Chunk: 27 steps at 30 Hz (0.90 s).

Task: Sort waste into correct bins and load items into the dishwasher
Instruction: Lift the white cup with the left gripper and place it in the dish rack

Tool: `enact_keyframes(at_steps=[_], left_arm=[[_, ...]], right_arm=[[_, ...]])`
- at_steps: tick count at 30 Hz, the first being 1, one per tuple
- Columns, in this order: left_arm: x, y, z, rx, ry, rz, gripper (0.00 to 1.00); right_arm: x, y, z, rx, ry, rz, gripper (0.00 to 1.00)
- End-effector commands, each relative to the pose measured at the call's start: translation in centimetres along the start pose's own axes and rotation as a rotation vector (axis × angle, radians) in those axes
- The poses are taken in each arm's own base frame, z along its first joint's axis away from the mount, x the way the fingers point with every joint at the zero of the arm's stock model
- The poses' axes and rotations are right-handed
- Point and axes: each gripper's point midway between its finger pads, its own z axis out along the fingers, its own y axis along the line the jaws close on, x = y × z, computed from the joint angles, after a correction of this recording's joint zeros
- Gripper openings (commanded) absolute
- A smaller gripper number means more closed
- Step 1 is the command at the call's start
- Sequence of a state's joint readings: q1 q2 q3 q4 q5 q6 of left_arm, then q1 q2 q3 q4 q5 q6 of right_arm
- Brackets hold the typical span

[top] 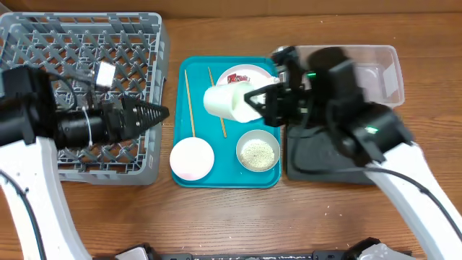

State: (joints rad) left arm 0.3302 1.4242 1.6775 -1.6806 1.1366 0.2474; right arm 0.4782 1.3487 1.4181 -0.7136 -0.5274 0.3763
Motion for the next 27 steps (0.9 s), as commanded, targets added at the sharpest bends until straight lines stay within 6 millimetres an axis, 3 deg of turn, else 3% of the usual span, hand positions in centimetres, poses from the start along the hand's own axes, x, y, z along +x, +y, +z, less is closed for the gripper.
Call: enact_keyframes(at_steps=[1,5,12,14,18,23,26,27], left_arm=[[-0.8,-3.5,1.1,0.254,-0.013,0.131,1.00],[0.0,-6.3,2.2,0.385,0.025,0.169,0.97],[2.3,-8.8,4.2,0.464,0.136,0.199,0.84],[2.9,-9.5,4.5,0.492,0.159,0.204,0.86],[3.6,-11.4,4.7,0.578,0.184,0.203,1.00],[4.4,-11.9,5.1,0.591,0.219,0.200,1.00],[5.0,-12.4,5.4,0.601,0.243,0.204,0.93],[5.1,-12.5,5.4,0.604,0.249,0.206,0.82]], right_arm=[[-0.2,5.2,-3.9,-0.313,0.020,-0.125,0.04],[0.0,6.6,-5.1,-0.436,0.042,-0.149,0.04],[0.5,8.5,-5.7,-0.549,0.071,-0.192,0.04],[0.7,8.7,-5.7,-0.554,0.076,-0.195,0.04],[0.7,8.7,-5.5,-0.553,0.080,-0.192,0.04],[0.5,8.6,-5.3,-0.554,0.075,-0.198,0.04],[0.3,8.6,-5.1,-0.557,0.067,-0.208,0.04],[0.2,8.5,-5.0,-0.557,0.067,-0.208,0.04]])
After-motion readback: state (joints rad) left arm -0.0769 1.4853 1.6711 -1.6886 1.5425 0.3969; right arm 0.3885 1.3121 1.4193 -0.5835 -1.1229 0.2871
